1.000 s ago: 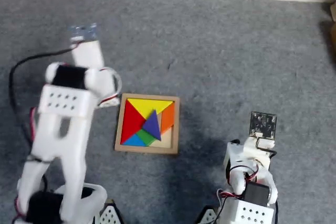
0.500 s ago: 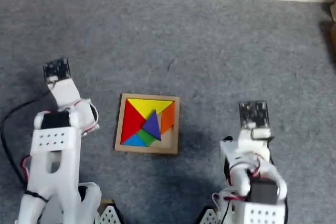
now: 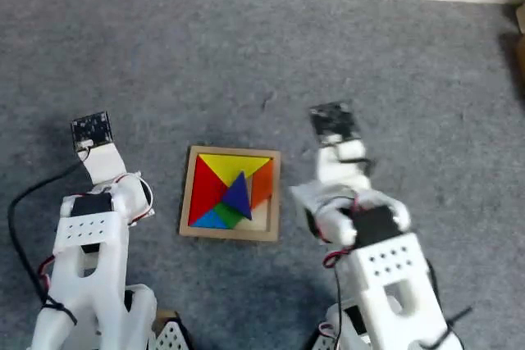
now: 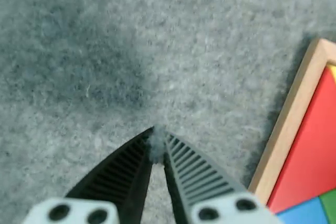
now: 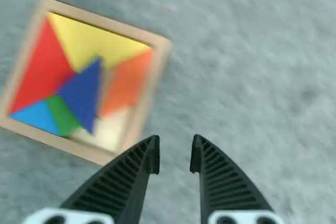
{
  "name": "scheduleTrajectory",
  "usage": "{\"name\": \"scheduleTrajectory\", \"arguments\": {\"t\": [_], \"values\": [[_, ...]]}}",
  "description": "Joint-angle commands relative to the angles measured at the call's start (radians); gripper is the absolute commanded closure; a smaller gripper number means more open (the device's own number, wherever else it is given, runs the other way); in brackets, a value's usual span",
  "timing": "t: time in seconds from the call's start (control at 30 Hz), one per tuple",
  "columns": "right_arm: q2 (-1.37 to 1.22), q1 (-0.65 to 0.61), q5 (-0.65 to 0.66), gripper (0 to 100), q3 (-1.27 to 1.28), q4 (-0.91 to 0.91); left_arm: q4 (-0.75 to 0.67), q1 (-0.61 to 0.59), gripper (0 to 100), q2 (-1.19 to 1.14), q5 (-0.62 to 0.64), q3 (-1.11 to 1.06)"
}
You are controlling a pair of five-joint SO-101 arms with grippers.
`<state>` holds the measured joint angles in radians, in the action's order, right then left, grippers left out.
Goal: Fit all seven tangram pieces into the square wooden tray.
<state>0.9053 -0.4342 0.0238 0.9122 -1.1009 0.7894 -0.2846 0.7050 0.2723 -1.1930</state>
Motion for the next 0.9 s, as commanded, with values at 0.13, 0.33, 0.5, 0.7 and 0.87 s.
{"name": "scheduleTrajectory", "arguments": {"t": [0.13,0.33,0.5,0.7,0.87], "values": [[-0.225,-0.239,-0.066,89.3,-0.062,0.351,-0.015,-0.012,99,0.03,-0.011,0.002],[-0.384,-0.332,-0.061,89.3,-0.062,0.573,-0.014,-0.012,99,0.03,-0.011,0.002],[-0.507,-0.366,-0.06,89.3,-0.062,0.7,-0.014,-0.012,99,0.03,-0.011,0.002],[-0.644,-0.374,-0.064,89.3,-0.114,0.74,-0.014,-0.012,99,0.03,-0.011,0.001],[-0.73,-0.415,-0.06,89.3,-0.145,0.74,-0.014,-0.01,99,0.03,-0.011,0.001]]}}
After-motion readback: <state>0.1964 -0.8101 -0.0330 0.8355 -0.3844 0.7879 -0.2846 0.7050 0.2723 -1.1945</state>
